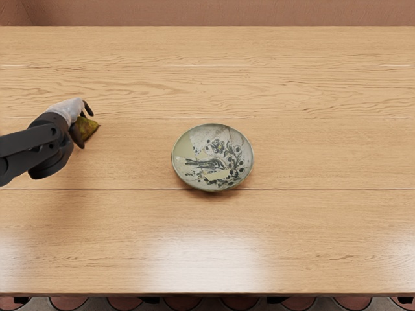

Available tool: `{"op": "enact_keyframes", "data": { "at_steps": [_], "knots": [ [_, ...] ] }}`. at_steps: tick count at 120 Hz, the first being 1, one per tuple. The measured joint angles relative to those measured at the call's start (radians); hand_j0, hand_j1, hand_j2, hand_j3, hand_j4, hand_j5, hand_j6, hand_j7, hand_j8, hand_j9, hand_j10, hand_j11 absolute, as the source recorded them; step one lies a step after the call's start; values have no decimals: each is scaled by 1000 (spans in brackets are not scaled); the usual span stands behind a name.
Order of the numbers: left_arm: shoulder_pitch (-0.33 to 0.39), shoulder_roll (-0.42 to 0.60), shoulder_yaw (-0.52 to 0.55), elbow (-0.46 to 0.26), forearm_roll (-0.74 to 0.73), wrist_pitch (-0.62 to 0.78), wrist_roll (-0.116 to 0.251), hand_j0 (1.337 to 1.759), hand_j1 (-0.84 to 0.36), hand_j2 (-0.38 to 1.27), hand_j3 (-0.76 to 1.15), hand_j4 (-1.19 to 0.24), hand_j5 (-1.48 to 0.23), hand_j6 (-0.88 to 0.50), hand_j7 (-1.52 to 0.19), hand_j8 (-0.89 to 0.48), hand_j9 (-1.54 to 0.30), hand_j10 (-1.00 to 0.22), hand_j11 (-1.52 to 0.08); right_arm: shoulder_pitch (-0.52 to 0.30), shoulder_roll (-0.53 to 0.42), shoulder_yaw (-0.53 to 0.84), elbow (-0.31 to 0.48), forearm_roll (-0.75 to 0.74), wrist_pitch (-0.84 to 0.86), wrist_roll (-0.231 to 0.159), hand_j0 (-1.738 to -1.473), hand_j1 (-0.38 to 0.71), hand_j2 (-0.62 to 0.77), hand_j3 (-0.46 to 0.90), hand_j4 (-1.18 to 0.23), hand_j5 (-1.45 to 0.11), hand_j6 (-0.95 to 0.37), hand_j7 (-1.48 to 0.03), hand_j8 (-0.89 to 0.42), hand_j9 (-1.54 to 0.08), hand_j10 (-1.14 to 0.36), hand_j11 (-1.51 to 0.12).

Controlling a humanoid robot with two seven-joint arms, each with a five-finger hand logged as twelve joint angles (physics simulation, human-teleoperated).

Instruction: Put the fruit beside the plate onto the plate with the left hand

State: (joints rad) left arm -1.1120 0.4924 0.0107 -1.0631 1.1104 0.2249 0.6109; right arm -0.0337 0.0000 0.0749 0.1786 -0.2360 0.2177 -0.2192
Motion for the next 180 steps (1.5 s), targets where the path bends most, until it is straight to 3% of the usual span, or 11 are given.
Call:
{"op": "enact_keyframes", "data": {
  "at_steps": [48,84,124,172,180],
  "knots": [
    [1,-6,-1,0,-4,-13,0,1656,-221,106,0,-534,-617,-415,-648,-426,-673,-525,-672,0,0,0,0,0,0,0,-1658,-323,-4,0,-22,-28,-21,-28,-22,-28,-22,-28],
    [1,-10,-1,0,-8,-23,0,1657,-227,248,0,-551,-643,-460,-675,-520,-701,-554,-700,0,0,0,0,0,0,0,-1658,-323,-5,0,-22,-28,-22,-28,-22,-28,-22,-28],
    [5,-10,-2,0,-1,-23,1,1654,-201,157,0,-526,-683,-424,-738,-486,-756,-591,-750,0,0,0,0,0,0,0,-1658,-323,-5,0,-22,-28,-22,-28,-22,-28,-22,-28],
    [2,-5,-4,0,-26,-36,0,1651,-269,314,0,-445,-816,-354,-861,-406,-876,-585,-885,0,0,0,0,0,0,0,-1658,-323,-5,0,-21,-28,-21,-28,-21,-28,-22,-28],
    [-15,0,-7,1,-70,-40,0,1651,-217,231,0,-471,-844,-382,-871,-422,-884,-588,-896,0,0,0,0,0,0,0,-1658,-323,-4,0,-21,-28,-21,-28,-21,-28,-21,-28]
  ]
}}
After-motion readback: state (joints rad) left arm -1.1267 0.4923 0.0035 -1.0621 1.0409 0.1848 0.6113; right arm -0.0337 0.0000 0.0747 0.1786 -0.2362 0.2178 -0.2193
